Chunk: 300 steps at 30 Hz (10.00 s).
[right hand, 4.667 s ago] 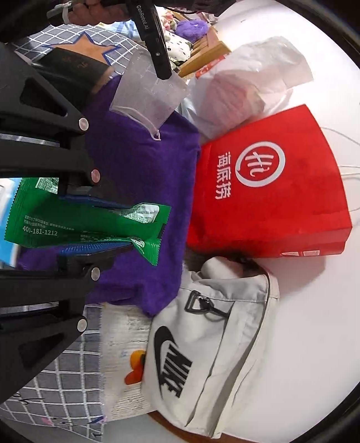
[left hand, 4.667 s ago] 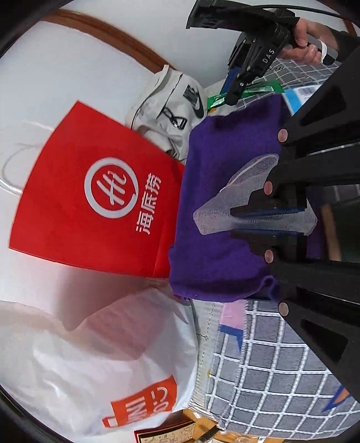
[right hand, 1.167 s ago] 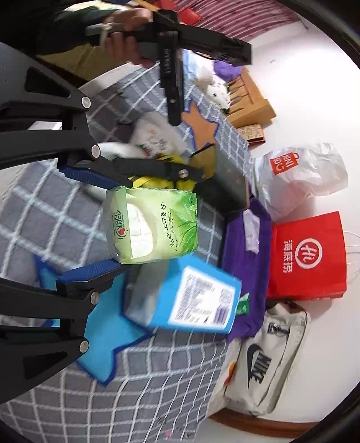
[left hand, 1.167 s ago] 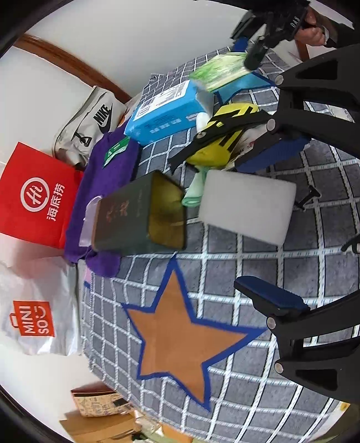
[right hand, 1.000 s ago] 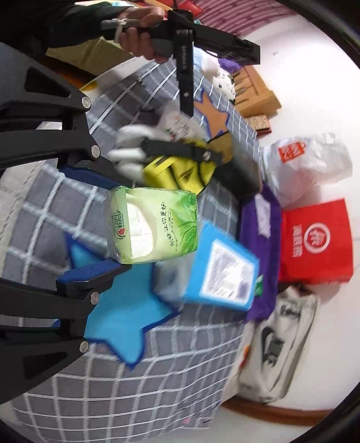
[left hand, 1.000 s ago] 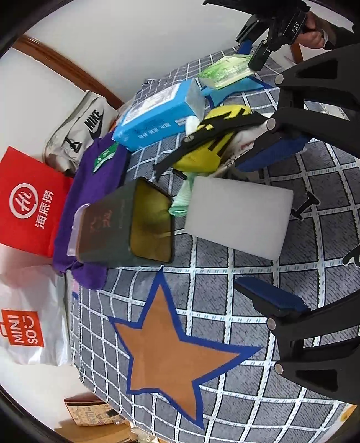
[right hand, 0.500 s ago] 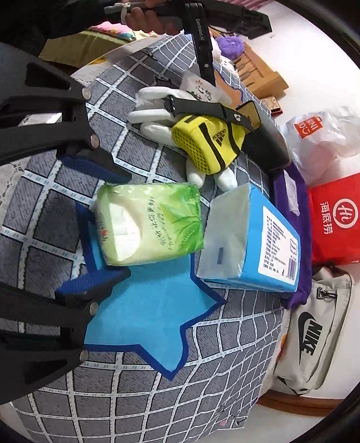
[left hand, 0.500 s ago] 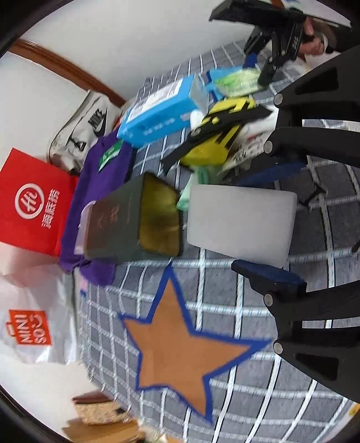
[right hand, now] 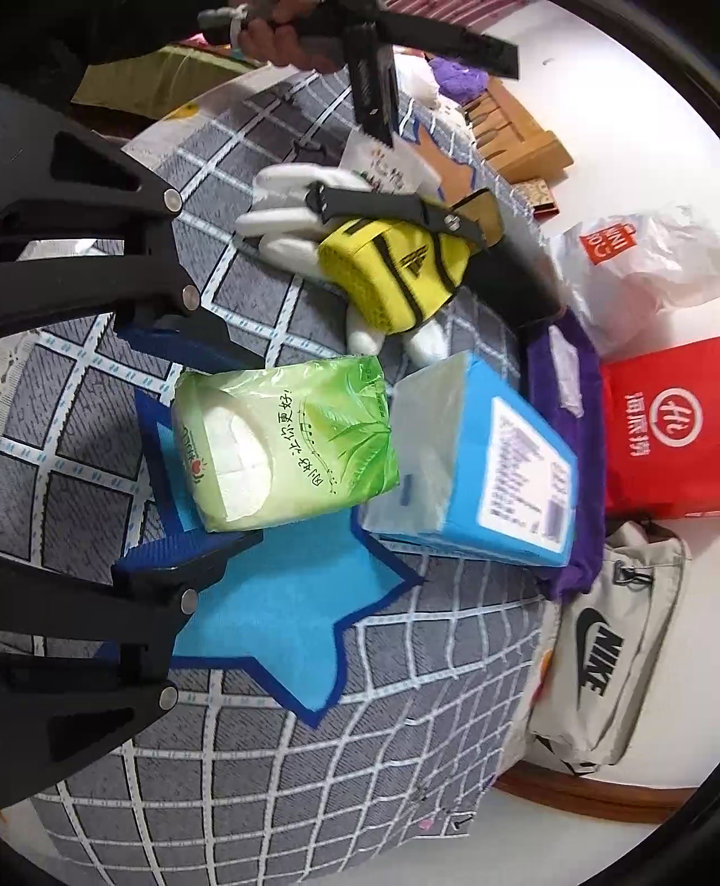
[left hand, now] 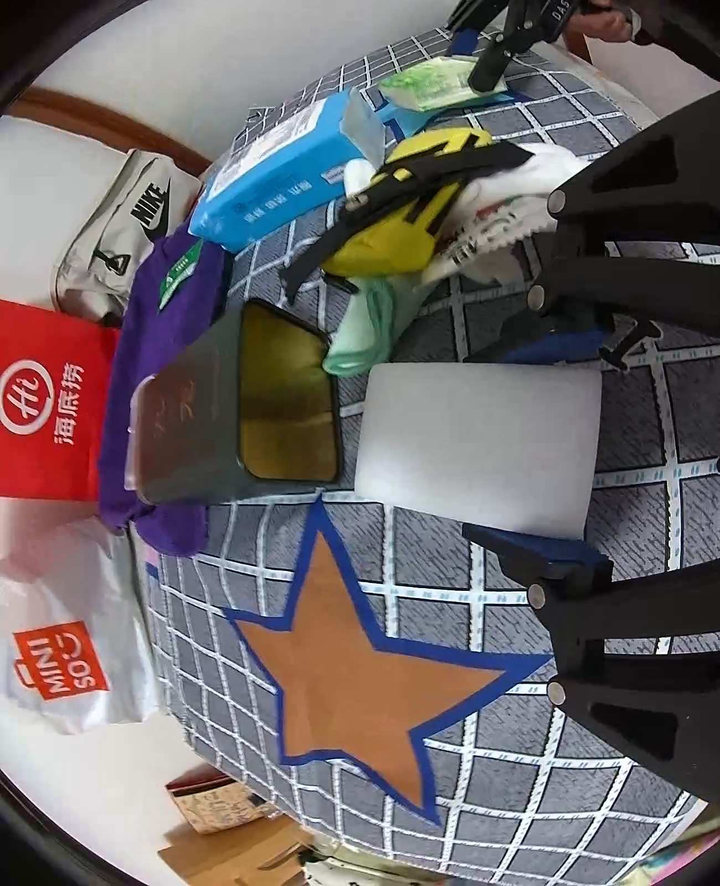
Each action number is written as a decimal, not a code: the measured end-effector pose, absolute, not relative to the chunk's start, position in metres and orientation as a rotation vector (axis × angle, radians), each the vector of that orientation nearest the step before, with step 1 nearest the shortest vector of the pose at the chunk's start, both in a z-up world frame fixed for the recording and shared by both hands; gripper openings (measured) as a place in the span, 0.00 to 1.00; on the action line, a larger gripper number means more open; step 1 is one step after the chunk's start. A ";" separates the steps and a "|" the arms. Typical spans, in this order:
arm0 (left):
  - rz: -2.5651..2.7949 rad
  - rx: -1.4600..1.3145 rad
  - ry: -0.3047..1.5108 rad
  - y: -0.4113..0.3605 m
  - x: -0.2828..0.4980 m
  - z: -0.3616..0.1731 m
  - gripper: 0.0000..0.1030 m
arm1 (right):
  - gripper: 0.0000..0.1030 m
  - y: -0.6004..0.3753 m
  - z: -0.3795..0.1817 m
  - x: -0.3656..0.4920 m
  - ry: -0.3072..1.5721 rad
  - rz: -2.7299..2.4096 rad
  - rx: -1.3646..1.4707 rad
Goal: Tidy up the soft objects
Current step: 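Close the left tool on the foam block while the right tool grips the tissue pack, then carry the foam block with the left tool while the right tool carries the tissue pack to the towel, then lower and open the left tool on the towel while the right tool releases the tissue pack, then move the left tool toward the white snack packet while the right tool hovers over the yellow bag, then lower the left tool onto the white snack packet and close it, then lift and carry the snack packet with the left tool to the purple towel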
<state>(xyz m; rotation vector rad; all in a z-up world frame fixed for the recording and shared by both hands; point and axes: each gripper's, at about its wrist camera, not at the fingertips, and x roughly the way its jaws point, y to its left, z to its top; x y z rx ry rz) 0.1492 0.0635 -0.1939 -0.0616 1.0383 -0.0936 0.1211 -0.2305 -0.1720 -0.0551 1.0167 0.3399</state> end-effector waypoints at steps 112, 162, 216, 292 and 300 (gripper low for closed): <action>-0.137 -0.112 1.277 0.043 0.443 -0.187 0.65 | 0.59 -0.147 -0.195 0.447 1.246 0.496 -0.148; -0.065 -0.141 0.945 0.069 0.244 -0.083 0.67 | 0.38 -0.146 -0.097 0.219 0.934 0.560 -0.017; -0.144 -0.239 1.083 0.045 0.152 -0.167 0.65 | 0.26 -0.214 -0.168 0.143 1.058 0.327 -0.049; -0.167 0.141 1.074 0.004 0.145 -0.205 0.49 | 0.20 -0.214 -0.130 0.135 0.911 0.399 -0.024; -0.161 0.122 1.064 0.007 0.141 -0.204 0.39 | 0.20 -0.214 -0.111 0.150 0.865 0.391 -0.054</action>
